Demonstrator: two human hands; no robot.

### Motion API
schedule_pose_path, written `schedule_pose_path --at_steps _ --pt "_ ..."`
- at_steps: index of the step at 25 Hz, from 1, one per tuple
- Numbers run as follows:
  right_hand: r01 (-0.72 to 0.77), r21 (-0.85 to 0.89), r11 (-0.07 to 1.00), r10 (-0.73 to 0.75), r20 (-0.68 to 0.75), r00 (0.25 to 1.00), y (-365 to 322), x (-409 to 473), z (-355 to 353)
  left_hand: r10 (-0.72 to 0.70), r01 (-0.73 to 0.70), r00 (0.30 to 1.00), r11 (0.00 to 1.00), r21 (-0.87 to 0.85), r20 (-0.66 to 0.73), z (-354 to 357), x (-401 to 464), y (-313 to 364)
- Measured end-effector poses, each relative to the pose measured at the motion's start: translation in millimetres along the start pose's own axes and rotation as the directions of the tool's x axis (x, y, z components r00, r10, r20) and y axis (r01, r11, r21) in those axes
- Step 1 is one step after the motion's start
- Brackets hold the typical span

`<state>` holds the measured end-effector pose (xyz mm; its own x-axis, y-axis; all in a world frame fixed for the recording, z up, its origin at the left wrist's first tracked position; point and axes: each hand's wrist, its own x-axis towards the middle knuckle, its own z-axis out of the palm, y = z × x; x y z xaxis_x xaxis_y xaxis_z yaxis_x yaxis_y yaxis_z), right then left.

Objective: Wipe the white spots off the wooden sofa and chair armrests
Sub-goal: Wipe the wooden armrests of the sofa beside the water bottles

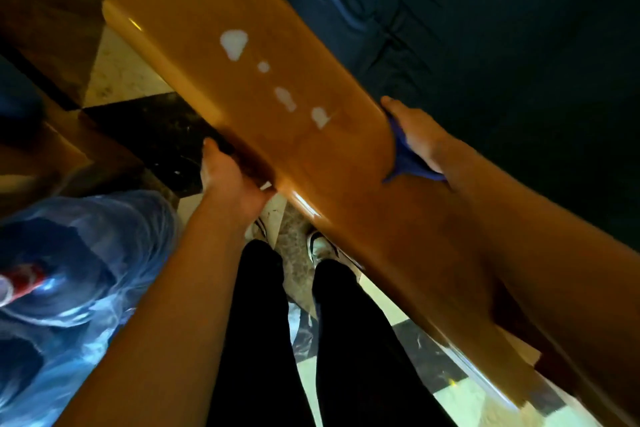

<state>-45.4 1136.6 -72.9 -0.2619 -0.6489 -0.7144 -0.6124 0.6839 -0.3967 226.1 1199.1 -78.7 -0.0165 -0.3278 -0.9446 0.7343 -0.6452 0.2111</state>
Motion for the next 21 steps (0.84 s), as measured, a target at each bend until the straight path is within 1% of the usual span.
schedule_pose_path --at_steps 1,2,3,4,5,6,7,8,10,12,14,15,17,19,21 --pt "-0.043 0.070 0.997 0.039 0.054 0.998 8 0 -5 -0.015 0.015 0.999 1.000 0.009 0.038 -4 -4 1" --pt "-0.069 0.052 0.996 0.068 0.025 0.997 15 -9 -4 -0.031 0.029 0.997 0.999 0.024 0.071 -5 -9 1" --pt "-0.078 -0.071 0.994 0.073 -0.078 0.994 25 -21 0 -0.044 0.043 0.996 0.999 0.019 0.083 -8 -10 2" --pt "-0.057 -0.195 0.979 0.010 -0.232 0.973 41 -35 6 -0.053 0.053 0.996 0.999 0.003 0.072 -10 -10 1" --pt "0.015 -0.317 0.948 -0.130 -0.345 0.929 59 -55 19 -0.058 0.058 0.996 0.998 0.001 0.061 -11 -10 0" --pt "0.123 -0.430 0.894 -0.300 -0.372 0.878 76 -82 40 -0.067 0.066 0.996 0.998 0.012 0.054 -13 -10 1" --pt "0.217 -0.537 0.815 -0.446 -0.343 0.827 90 -110 64 -0.075 0.074 0.996 0.997 0.022 0.052 -13 -8 2" --pt "0.268 -0.636 0.724 -0.540 -0.280 0.794 99 -136 88 -0.082 0.081 0.996 0.996 0.030 0.046 -13 -5 3" --pt "0.371 -0.759 0.534 -0.673 -0.116 0.731 100 -163 126 -0.093 0.091 0.995 0.995 0.048 0.023 -13 0 1" --pt "0.505 -0.795 0.337 -0.790 0.053 0.611 75 -156 142 -0.090 0.089 0.996 0.994 0.060 0.017 -10 5 -2" --pt "0.561 -0.806 0.187 -0.859 0.143 0.492 30 -128 143 -0.062 0.060 0.997 0.997 0.056 0.036 -9 11 1" --pt "0.589 -0.795 0.144 -0.879 0.171 0.446 4 -111 144 -0.031 0.029 0.998 0.999 0.046 0.056 -8 14 5" --pt "0.650 -0.752 0.109 -0.882 0.229 0.413 -53 -83 154 0.053 -0.053 0.997 0.998 -0.015 0.055 -7 17 17" --pt "0.668 -0.738 0.098 -0.873 0.258 0.413 -101 -64 169 0.150 -0.145 0.988 0.982 -0.118 0.036 -2 18 31" --pt "0.644 -0.752 0.136 -0.872 0.218 0.438 -130 -58 178 0.276 -0.255 0.961 0.921 -0.293 0.030 3 17 44"
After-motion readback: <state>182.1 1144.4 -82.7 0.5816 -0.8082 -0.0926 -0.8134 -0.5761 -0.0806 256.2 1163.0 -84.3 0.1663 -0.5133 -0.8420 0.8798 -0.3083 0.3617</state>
